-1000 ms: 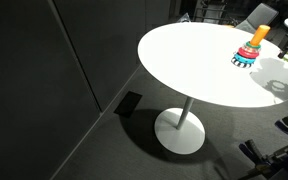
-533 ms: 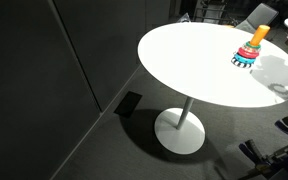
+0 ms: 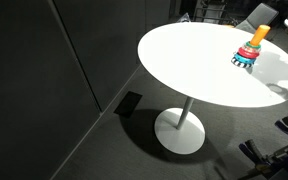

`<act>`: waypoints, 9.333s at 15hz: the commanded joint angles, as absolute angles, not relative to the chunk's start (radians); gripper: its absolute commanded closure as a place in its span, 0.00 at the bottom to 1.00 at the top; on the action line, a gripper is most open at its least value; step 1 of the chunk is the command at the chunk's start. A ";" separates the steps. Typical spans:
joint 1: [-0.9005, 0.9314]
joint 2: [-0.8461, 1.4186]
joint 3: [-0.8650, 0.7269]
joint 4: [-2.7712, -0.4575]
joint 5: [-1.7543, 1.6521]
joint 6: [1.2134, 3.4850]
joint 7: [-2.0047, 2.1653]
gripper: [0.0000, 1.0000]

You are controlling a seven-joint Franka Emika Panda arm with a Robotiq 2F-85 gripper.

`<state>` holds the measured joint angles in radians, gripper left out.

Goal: Pick up the light green ring and stack it on the ring stacking stand

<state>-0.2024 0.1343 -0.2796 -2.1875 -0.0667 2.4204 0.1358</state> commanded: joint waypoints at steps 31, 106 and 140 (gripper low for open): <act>-0.207 0.282 -0.186 -1.938 0.097 2.318 0.158 0.51; -0.183 0.454 -0.192 -1.679 0.040 2.017 0.236 0.00; -0.163 -0.065 -0.166 -2.201 -0.036 2.251 -0.033 0.00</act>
<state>-0.1642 0.0262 -0.1699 -2.1316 -0.0174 2.2647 0.0061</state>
